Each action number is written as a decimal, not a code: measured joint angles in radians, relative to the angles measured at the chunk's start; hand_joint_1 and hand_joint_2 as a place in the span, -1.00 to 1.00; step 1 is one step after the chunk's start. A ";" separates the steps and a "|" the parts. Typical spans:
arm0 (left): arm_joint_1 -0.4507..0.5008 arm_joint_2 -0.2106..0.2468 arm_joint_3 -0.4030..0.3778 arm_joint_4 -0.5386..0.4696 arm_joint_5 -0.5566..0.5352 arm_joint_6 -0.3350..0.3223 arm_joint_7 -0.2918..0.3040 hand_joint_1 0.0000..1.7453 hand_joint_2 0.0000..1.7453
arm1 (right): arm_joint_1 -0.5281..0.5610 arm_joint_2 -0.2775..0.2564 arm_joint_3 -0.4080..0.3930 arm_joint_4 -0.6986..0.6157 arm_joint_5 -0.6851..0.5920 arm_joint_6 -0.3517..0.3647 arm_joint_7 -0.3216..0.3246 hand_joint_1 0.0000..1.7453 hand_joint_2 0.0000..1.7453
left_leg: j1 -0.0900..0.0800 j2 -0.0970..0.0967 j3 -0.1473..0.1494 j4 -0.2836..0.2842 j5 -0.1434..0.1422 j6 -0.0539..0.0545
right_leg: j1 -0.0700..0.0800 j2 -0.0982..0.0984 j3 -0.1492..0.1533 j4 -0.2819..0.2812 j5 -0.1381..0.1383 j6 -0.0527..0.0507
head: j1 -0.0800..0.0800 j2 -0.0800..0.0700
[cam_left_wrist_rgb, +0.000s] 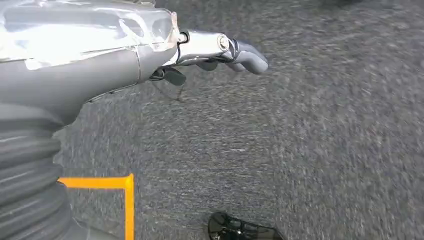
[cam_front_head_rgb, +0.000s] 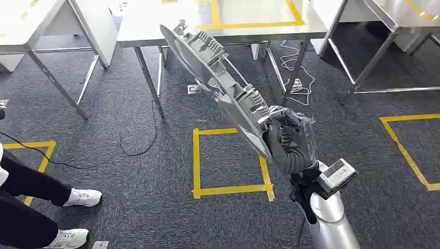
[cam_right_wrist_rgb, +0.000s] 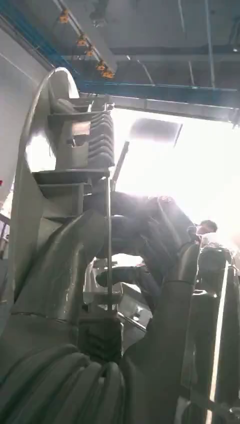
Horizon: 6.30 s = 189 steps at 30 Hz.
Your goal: Take the parts from the cabinet and place them on the table.
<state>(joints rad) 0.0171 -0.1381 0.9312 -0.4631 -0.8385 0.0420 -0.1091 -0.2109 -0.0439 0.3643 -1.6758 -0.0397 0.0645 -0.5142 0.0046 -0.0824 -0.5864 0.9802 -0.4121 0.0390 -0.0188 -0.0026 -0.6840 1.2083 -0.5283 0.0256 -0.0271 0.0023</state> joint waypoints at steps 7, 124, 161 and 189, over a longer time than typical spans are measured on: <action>0.013 0.005 0.000 0.003 0.000 0.000 0.000 -1.00 1.00 | 0.000 0.002 0.002 0.000 0.000 0.000 0.000 1.00 1.00 | 0.003 -0.071 -0.016 0.018 -0.014 -0.032 | -0.003 0.037 0.095 -0.207 0.091 -0.024 | 0.000 0.000; -0.033 0.071 -0.073 0.234 0.101 0.084 -0.057 -1.00 1.00 | -0.055 -0.013 -0.086 0.068 0.001 -0.157 0.068 1.00 1.00 | -0.013 0.082 -0.009 0.013 -0.005 -0.014 | 0.014 -0.036 0.144 -0.229 0.062 -0.021 | -0.006 0.000; -0.037 0.074 -0.080 0.181 0.127 0.054 -0.018 -1.00 1.00 | -0.103 0.029 -0.079 0.111 0.002 -0.116 0.069 1.00 1.00 | -0.001 0.035 0.007 -0.018 0.012 0.021 | 0.006 0.085 0.068 -0.183 0.086 -0.012 | -0.013 0.000; -0.035 0.078 -0.115 0.190 0.145 0.053 -0.018 -1.00 1.00 | -0.100 0.031 -0.081 0.123 -0.008 -0.111 0.071 1.00 1.00 | 0.009 0.083 -0.012 0.022 -0.011 -0.034 | -0.002 0.011 0.072 -0.189 0.099 -0.021 | -0.008 0.000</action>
<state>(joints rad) -0.0180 -0.0602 0.8160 -0.2735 -0.6931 0.0954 -0.1274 -0.3108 -0.0130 0.2834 -1.5526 -0.0481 -0.0461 -0.4436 0.0132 0.0002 -0.5983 1.0023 -0.4235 0.0049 -0.0204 0.0082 -0.6116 1.0195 -0.4294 0.0041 -0.0351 0.0023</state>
